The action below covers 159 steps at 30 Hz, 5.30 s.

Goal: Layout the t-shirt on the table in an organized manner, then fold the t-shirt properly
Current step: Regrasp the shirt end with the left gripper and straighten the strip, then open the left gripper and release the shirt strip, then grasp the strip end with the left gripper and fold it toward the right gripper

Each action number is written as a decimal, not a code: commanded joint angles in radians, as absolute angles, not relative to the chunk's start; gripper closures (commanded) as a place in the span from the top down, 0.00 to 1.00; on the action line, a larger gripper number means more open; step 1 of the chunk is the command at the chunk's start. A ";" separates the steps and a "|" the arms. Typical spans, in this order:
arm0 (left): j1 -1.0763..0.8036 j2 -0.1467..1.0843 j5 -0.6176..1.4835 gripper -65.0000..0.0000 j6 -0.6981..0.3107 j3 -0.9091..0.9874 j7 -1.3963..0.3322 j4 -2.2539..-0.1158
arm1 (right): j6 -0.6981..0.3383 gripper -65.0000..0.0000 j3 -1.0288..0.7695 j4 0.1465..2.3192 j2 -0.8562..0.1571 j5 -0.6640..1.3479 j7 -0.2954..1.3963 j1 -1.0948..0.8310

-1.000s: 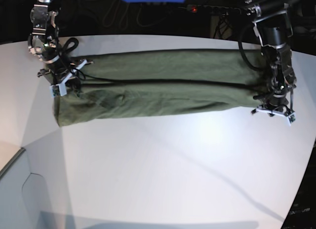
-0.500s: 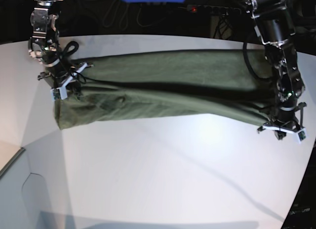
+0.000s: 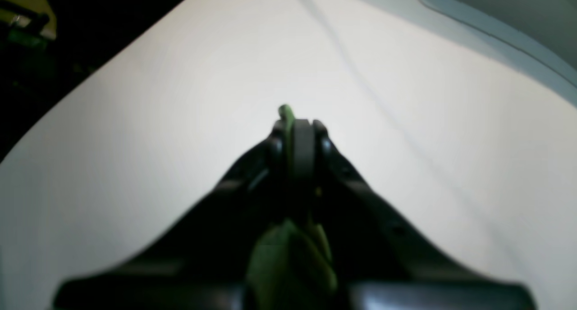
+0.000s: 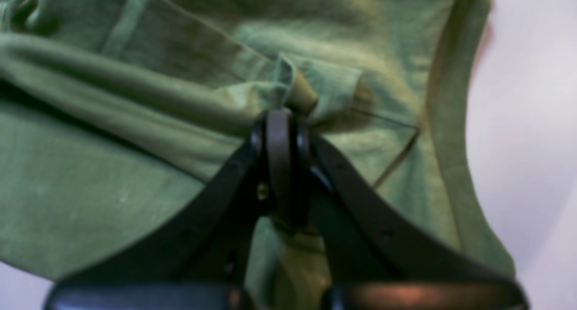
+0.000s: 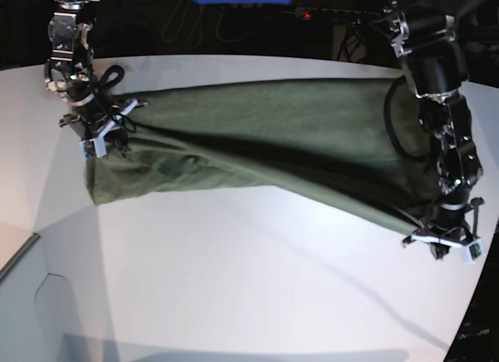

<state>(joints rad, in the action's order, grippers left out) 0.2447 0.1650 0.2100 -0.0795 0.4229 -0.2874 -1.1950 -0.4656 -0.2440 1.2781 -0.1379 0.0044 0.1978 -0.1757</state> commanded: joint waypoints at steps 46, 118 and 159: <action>-0.143 0.171 0.363 0.00 -0.084 0.588 -0.243 -1.343 | -0.449 0.00 -0.249 1.285 -0.133 0.005 0.189 -0.162; -0.150 0.137 0.363 0.38 -0.085 0.495 -0.251 -1.185 | -0.449 0.00 -0.329 1.414 -0.085 0.001 0.189 -0.265; -0.191 -0.157 -0.070 0.00 -0.073 -0.153 -0.108 -1.349 | -0.449 0.00 -0.329 1.414 -0.082 0.001 0.189 -0.268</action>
